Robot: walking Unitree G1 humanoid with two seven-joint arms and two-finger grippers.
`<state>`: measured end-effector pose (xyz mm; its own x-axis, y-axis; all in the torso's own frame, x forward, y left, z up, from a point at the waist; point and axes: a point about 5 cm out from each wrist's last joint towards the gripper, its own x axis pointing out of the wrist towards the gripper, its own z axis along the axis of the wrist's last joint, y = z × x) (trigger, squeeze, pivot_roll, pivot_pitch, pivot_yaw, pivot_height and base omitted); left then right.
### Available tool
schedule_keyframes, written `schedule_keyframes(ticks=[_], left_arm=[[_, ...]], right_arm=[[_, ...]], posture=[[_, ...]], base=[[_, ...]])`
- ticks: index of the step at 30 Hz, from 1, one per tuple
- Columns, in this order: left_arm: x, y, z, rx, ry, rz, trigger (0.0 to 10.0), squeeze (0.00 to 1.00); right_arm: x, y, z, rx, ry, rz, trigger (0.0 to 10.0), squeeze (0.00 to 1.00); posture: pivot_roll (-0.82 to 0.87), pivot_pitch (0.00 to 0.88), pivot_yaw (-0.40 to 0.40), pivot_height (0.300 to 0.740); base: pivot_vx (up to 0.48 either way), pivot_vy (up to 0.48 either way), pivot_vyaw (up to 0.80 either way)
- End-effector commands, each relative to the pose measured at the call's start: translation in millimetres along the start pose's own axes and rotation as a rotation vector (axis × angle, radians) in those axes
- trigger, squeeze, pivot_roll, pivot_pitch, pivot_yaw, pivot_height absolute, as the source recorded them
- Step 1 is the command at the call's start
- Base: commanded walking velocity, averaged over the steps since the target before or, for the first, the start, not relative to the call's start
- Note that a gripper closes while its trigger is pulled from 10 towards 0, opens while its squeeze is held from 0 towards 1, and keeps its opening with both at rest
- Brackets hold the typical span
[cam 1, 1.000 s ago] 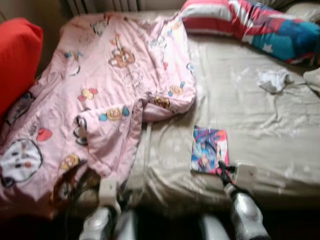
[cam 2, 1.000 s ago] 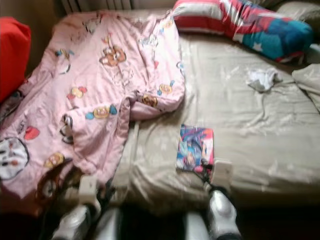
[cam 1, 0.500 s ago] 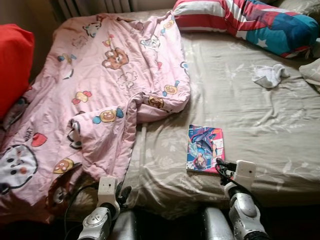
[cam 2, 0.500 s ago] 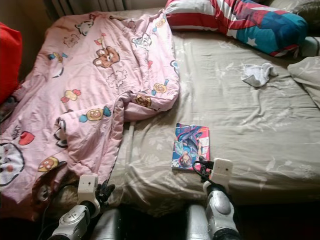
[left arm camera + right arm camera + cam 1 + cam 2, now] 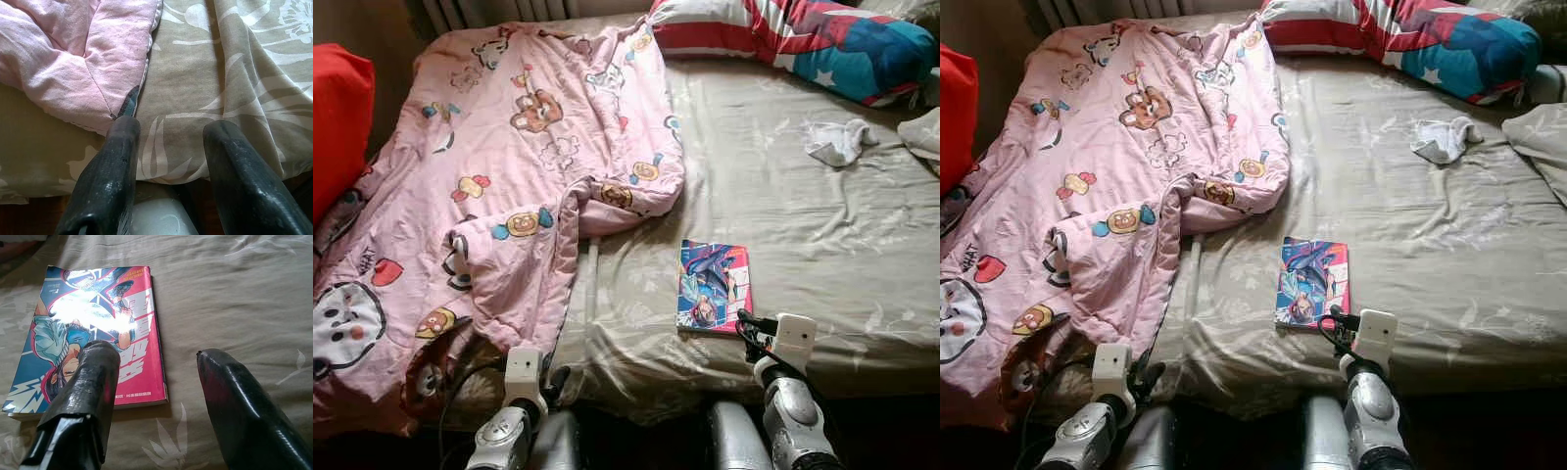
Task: Clean up the room
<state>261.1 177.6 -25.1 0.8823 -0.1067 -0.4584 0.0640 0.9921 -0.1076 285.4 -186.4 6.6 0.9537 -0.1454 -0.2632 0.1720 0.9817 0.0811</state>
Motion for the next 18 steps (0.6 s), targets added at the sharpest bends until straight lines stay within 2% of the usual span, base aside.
schedule_keyframes(ticks=[1,6,7,9,11,16,18], left_arm=[[-5.3,4.1,-11,-0.014,0.039,0.015,10.0,0.0],[-5.6,4.8,-11,-0.012,0.039,0.015,10.0,0.0],[-3.5,12.0,23,0.038,-0.146,-0.03,10.0,0.0],[-4.0,13.4,40,0.065,-0.227,-0.052,10.0,0.0],[-0.8,9.8,47,0.062,-0.253,-0.053,10.0,0.0],[1.1,7.6,59,0.054,-0.305,-0.041,10.0,0.0],[1.5,6.2,61,0.046,-0.31,-0.04,10.0,0.0]], right_arm=[[-3.0,0.6,-7,0.009,0.031,-0.003,10.0,0.0],[-1.9,0.5,-6,0.018,0.031,-0.002,10.0,0.0],[12.8,3.5,16,0.243,-0.01,-0.029,10.0,0.0],[18.1,6.0,24,0.327,-0.031,-0.03,10.0,0.0],[16.5,10.4,23,0.266,-0.032,-0.003,10.0,0.0],[13.3,12.0,19,0.231,-0.037,0.01,10.0,0.0],[12.2,9.3,17,0.248,-0.033,0.007,10.0,0.0]], posture=[[-0.04,0.226,0.078,0.626],[-0.04,0.23,0.08,0.626],[0.08,0.393,0.161,0.626],[0.07,0.39,0.16,0.626],[0.07,0.378,0.158,0.626],[0.06,0.365,0.154,0.626],[0.06,0.353,0.15,0.626]], base=[[0.0,0.0,0.0],[0.0,0.0,0.0],[0.0,0.0,0.0],[0.0,0.0,0.0],[0.0,0.0,0.0],[0.0,0.0,0.0],[0.0,0.0,0.0]])
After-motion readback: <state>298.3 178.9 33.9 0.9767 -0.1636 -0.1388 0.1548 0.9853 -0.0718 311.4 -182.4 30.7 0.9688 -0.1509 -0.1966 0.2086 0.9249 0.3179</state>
